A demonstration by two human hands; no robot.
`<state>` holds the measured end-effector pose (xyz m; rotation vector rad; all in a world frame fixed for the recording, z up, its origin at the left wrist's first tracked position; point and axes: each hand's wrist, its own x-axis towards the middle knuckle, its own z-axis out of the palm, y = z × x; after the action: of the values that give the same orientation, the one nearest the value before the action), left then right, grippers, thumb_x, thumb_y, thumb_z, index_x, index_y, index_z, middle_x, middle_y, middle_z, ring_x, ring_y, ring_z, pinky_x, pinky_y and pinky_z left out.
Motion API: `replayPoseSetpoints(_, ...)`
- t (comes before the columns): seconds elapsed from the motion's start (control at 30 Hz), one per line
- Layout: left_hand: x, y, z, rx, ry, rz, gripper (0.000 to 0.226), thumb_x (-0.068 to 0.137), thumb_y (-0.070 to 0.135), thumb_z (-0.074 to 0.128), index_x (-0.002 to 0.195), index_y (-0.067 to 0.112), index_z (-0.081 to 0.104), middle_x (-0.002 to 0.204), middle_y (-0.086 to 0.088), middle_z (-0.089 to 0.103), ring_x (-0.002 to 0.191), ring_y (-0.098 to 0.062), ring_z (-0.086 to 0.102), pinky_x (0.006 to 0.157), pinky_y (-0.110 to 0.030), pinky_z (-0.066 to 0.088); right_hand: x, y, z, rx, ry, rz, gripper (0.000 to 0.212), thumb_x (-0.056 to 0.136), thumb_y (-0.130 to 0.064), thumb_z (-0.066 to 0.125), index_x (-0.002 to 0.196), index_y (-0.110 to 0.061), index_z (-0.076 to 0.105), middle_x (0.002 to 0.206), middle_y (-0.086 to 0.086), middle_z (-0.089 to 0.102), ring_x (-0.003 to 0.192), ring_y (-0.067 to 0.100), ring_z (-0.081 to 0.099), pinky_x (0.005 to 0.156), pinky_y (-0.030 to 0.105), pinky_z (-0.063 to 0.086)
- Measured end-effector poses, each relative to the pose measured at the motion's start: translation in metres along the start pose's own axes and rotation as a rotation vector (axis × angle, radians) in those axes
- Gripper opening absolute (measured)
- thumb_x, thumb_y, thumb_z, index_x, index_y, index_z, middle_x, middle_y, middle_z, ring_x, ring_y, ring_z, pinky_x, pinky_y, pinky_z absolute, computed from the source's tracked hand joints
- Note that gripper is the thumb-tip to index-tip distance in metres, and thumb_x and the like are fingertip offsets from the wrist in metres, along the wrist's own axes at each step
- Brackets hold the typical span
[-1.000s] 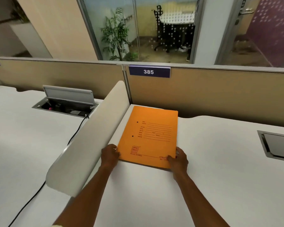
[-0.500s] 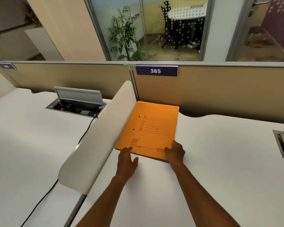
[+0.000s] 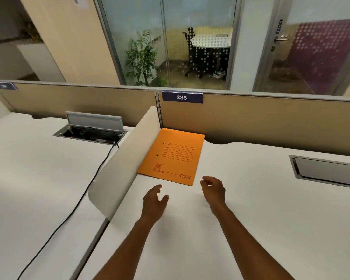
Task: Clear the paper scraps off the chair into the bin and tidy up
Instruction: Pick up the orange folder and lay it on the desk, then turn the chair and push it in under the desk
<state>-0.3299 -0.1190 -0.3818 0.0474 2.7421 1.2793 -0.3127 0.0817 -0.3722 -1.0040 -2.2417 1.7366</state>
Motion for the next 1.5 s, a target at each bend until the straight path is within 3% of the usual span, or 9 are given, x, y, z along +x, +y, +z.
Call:
replayPoseSetpoints(0.27, -0.096, -0.01, -0.026, -0.071, 0.014, 0.136, 0.041, 0.084, 0.012, 0.071, 0.123, 0.01, 0.06, 0.117, -0.008, 0.067, 0.104, -0.018, 0.061, 0.087, -0.022, 0.041, -0.116, 0.025, -0.043, 0.06, 0.058, -0.112, 0.02, 0.093, -0.02, 0.059, 0.109, -0.014, 0.07, 0.11, -0.001, 0.069, 0.095, 0.01, 0.06, 0.08, 0.022, 0.042)
replayPoseSetpoints(0.53, -0.219, -0.043, -0.061, -0.156, -0.064, 0.124, 0.037, 0.085, 0.015, 0.07, 0.12, 0.014, 0.061, 0.11, -0.002, 0.065, 0.108, -0.017, 0.06, 0.091, -0.026, 0.043, -0.251, 0.067, -0.058, 0.107, 0.095, -0.113, 0.017, 0.092, -0.025, 0.059, 0.104, -0.019, 0.07, 0.098, -0.005, 0.071, 0.093, 0.011, 0.066, 0.061, 0.012, 0.041)
replayPoseSetpoints(0.67, -0.278, -0.058, -0.077, -0.177, -0.115, 0.12, 0.039, 0.085, 0.023, 0.071, 0.121, 0.016, 0.061, 0.111, 0.0, 0.065, 0.103, -0.012, 0.058, 0.09, -0.024, 0.042, -0.32, 0.091, -0.068, 0.095, 0.12, -0.095, 0.018, 0.092, -0.028, 0.059, 0.105, -0.021, 0.07, 0.1, -0.005, 0.071, 0.095, 0.011, 0.065, 0.066, 0.016, 0.044)
replayPoseSetpoints(0.8, -0.329, -0.064, -0.082, -0.219, -0.157, 0.125, 0.038, 0.086, 0.026, 0.069, 0.122, 0.016, 0.061, 0.111, -0.001, 0.066, 0.102, -0.011, 0.057, 0.09, -0.024, 0.041, -0.379, 0.115, -0.086, 0.084, 0.15, -0.075, 0.022, 0.093, -0.031, 0.058, 0.109, -0.021, 0.068, 0.106, -0.003, 0.07, 0.101, 0.014, 0.065, 0.089, 0.033, 0.054)
replayPoseSetpoints(0.9, -0.368, -0.062, -0.077, -0.255, -0.212, 0.131, 0.038, 0.089, 0.03, 0.065, 0.124, 0.019, 0.059, 0.113, 0.001, 0.064, 0.107, -0.012, 0.057, 0.093, -0.026, 0.042, -0.417, 0.131, -0.107, 0.091, 0.183, -0.053, 0.022, 0.093, -0.033, 0.057, 0.111, -0.024, 0.067, 0.108, -0.004, 0.069, 0.103, 0.015, 0.064, 0.096, 0.04, 0.053)
replayPoseSetpoints(1.07, -0.431, -0.05, -0.066, -0.311, -0.264, 0.123, 0.035, 0.092, 0.033, 0.061, 0.124, 0.021, 0.058, 0.11, 0.003, 0.062, 0.104, -0.013, 0.057, 0.089, -0.027, 0.043, -0.473, 0.154, -0.147, 0.128, 0.229, -0.036, 0.023, 0.095, -0.033, 0.056, 0.114, -0.024, 0.065, 0.108, -0.006, 0.068, 0.105, 0.014, 0.063, 0.098, 0.038, 0.051)
replayPoseSetpoints(1.23, -0.494, -0.041, -0.051, -0.365, -0.306, 0.088, 0.028, 0.093, 0.034, 0.058, 0.119, 0.022, 0.061, 0.109, 0.006, 0.063, 0.101, -0.008, 0.058, 0.078, -0.016, 0.043, -0.524, 0.183, -0.194, 0.15, 0.253, -0.023, 0.027, 0.095, -0.035, 0.056, 0.118, -0.024, 0.064, 0.11, -0.006, 0.067, 0.105, 0.012, 0.062, 0.099, 0.038, 0.051)
replayPoseSetpoints(1.37, -0.548, -0.036, -0.03, -0.384, -0.316, 0.066, 0.016, 0.092, 0.035, 0.059, 0.105, 0.028, 0.065, 0.103, 0.007, 0.068, 0.103, -0.011, 0.062, 0.089, -0.031, 0.051, -0.568, 0.21, -0.237, 0.175, 0.281, -0.018, 0.024, 0.095, -0.034, 0.057, 0.112, -0.021, 0.066, 0.102, -0.007, 0.069, 0.098, 0.007, 0.064, 0.096, 0.035, 0.053)
replayPoseSetpoints(1.5, -0.618, -0.023, 0.003, -0.416, -0.358, 0.064, 0.015, 0.093, 0.035, 0.057, 0.105, 0.028, 0.065, 0.097, 0.006, 0.071, 0.097, -0.01, 0.066, 0.092, -0.041, 0.054, -0.615, 0.244, -0.295, 0.188, 0.303, -0.035, 0.021, 0.095, -0.035, 0.057, 0.111, -0.025, 0.067, 0.098, -0.01, 0.069, 0.097, 0.004, 0.065, 0.093, 0.032, 0.054)
